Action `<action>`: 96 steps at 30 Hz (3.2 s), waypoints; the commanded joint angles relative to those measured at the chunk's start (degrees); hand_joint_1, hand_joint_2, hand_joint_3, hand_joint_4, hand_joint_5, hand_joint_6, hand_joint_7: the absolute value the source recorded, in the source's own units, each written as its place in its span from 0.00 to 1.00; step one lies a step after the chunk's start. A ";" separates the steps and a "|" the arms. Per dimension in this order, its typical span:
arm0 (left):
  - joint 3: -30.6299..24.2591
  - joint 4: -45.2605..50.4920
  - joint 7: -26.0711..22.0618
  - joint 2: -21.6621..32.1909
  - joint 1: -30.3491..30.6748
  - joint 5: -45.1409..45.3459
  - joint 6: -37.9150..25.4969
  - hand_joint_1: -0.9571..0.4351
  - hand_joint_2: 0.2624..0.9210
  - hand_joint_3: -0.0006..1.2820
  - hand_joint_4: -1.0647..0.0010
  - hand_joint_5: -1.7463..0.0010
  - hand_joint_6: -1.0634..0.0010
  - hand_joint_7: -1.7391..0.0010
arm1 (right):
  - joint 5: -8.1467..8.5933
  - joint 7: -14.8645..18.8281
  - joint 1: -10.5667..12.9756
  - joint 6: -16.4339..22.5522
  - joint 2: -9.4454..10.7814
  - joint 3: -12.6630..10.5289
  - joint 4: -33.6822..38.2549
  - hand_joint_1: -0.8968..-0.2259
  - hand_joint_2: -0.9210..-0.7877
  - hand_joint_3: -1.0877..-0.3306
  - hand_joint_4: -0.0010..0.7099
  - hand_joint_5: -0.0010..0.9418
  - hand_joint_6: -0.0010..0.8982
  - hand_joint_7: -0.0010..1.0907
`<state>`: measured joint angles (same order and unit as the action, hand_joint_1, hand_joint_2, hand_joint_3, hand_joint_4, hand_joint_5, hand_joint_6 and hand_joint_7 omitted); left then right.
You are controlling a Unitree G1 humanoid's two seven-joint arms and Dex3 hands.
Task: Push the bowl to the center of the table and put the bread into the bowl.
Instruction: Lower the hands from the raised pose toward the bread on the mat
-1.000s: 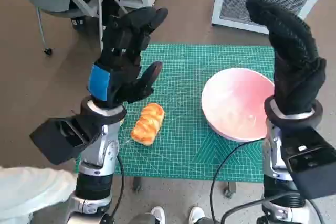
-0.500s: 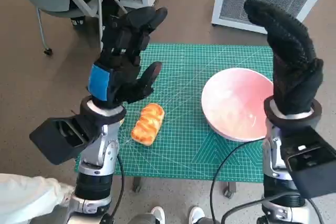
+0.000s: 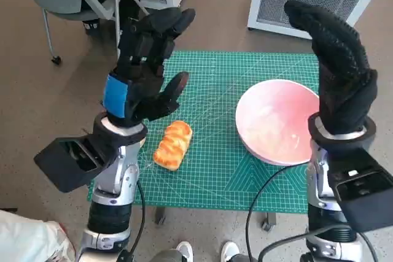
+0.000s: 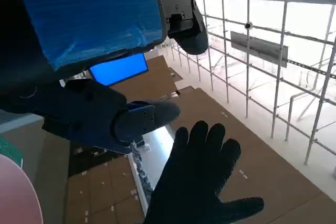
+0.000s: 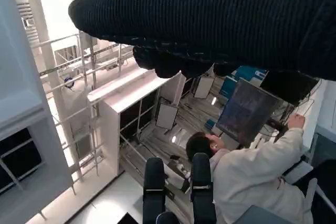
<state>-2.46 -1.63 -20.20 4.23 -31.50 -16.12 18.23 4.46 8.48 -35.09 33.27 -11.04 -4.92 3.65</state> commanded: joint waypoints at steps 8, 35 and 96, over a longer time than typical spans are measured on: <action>-0.23 0.78 -0.34 0.26 0.71 -0.21 0.34 0.41 0.95 0.42 1.00 0.65 1.00 0.47 | 3.29 1.97 3.96 5.73 -3.82 -5.54 7.16 0.53 0.00 0.51 0.49 0.00 0.04 0.62; -1.14 0.00 -0.28 0.06 0.86 -0.30 0.95 0.40 0.95 0.42 1.00 0.65 1.00 0.49 | -0.46 -13.63 3.51 16.21 -9.70 -18.20 47.80 0.57 0.00 0.42 0.47 0.01 0.08 0.49; -3.43 8.79 2.94 4.75 6.59 1.23 -4.56 0.41 0.97 0.39 1.00 0.63 1.00 0.48 | 4.56 -8.06 -12.64 -7.98 3.73 -18.26 71.71 0.69 0.00 0.34 0.44 0.02 0.11 0.46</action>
<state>-5.44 5.66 -17.96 8.08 -26.11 -15.77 14.89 8.83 0.89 -47.37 26.87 -8.15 -23.28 74.43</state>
